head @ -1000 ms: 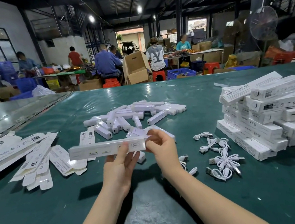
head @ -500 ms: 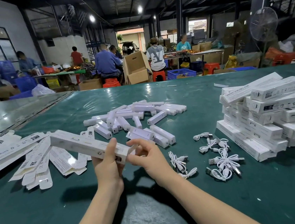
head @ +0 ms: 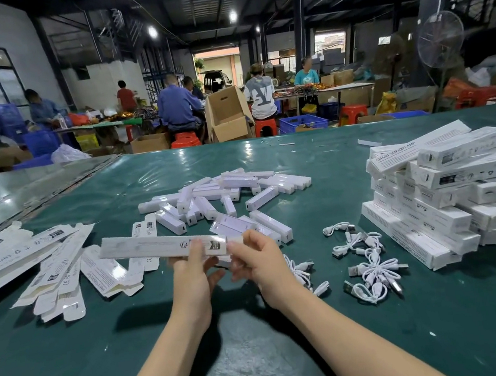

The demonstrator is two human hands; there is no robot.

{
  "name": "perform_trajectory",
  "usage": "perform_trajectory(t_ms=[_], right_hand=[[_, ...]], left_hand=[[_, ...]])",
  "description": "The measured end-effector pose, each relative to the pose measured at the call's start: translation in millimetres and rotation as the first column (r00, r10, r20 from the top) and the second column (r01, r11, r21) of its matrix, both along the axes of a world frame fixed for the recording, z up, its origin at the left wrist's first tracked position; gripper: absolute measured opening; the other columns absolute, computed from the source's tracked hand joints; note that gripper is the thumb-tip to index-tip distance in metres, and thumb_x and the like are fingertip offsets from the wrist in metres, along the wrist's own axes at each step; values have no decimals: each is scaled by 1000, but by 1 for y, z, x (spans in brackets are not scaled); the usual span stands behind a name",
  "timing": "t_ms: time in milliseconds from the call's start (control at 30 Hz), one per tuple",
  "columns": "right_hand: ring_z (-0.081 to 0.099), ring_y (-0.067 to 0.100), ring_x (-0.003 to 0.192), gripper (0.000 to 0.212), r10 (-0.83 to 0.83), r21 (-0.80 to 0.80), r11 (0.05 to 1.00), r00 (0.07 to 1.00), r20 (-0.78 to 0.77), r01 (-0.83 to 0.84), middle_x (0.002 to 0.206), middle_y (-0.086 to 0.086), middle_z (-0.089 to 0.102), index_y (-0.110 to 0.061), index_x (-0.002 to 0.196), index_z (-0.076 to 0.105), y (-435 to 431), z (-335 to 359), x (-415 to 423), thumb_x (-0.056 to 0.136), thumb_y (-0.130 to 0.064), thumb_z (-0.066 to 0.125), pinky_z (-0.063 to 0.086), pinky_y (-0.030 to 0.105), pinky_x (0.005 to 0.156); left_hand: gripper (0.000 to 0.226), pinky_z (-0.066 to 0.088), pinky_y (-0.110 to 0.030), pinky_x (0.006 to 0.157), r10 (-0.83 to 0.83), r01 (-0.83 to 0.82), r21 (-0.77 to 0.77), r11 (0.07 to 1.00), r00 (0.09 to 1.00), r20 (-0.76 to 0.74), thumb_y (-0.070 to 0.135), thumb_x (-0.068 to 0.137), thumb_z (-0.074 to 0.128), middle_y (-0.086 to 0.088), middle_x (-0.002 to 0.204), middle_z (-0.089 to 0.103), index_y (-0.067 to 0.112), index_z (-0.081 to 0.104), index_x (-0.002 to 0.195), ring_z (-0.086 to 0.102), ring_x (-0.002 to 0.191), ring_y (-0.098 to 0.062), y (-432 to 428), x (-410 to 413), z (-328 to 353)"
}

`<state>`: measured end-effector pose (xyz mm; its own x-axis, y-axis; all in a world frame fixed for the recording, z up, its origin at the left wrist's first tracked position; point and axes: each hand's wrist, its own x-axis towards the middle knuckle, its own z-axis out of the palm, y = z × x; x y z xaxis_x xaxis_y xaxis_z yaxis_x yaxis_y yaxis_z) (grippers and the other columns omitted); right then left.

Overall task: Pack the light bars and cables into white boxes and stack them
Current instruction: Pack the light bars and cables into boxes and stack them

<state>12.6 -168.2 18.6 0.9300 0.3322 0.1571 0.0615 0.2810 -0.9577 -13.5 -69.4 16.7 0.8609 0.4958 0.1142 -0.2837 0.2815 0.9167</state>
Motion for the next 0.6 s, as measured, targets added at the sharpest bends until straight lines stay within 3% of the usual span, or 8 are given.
perform_trajectory(t_ms=[100,167,300,467,600], right_hand=[[57,7,51,23,91,168,983,993,-79,-76,61,-2,53,-11,69,48,-4,2,3,90,-2,51,53,22,54],[55,8,52,23,69,196,979,994,-86,-51,67,2,51,-11,69,48,-4,1,5,89,0,52,55,24,59],[50,8,44,25,63,282,959,990,-125,-25,73,4,50,-14,76,42,-7,2,5,87,5,54,51,22,49],[50,7,42,22,133,351,934,979,-156,-71,53,-2,57,-10,73,46,-10,6,5,87,6,51,49,20,46],[54,8,43,21,133,359,931,978,-163,-67,52,-1,60,-8,72,48,-11,7,5,88,5,49,50,21,47]], left_hand=[[7,51,-28,61,-29,27,90,996,999,19,9,94,51,-8,93,64,14,54,96,60,83,-21,0,-2,-1],[9,54,-24,57,-31,31,78,996,1000,2,11,92,53,-6,93,65,12,55,101,63,80,-16,4,-2,-2],[3,52,-19,52,-91,91,-25,996,996,-2,17,92,54,-1,86,67,19,56,90,66,68,-7,6,-3,0],[5,55,-23,57,-115,116,-22,993,993,40,15,90,56,-3,91,70,18,56,95,69,75,-14,3,-5,-2],[6,54,-22,56,-101,102,-44,994,994,30,15,90,57,-3,92,69,19,57,94,66,80,-18,2,-4,-1]])
